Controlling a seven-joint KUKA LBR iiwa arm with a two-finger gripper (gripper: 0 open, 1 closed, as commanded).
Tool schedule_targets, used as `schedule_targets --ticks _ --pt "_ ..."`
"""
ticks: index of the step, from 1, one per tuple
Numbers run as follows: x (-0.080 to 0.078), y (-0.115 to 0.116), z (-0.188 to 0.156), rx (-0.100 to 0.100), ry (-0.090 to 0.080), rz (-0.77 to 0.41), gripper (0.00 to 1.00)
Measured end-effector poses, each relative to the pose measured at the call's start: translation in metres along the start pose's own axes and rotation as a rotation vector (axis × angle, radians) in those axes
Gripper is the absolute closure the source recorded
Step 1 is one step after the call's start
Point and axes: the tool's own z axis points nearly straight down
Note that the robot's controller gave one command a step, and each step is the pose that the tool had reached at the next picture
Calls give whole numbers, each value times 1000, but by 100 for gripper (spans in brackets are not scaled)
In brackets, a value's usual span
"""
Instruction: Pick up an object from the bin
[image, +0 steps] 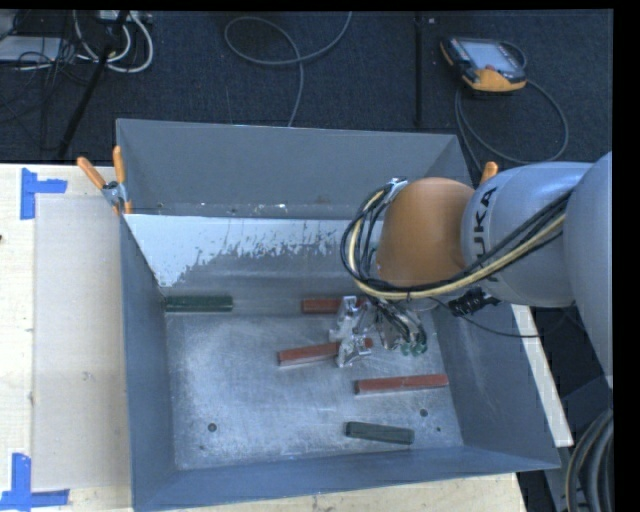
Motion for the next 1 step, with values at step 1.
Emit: schedule_targets --ticks 1 --pt "2 0 -18 0 10 1 100"
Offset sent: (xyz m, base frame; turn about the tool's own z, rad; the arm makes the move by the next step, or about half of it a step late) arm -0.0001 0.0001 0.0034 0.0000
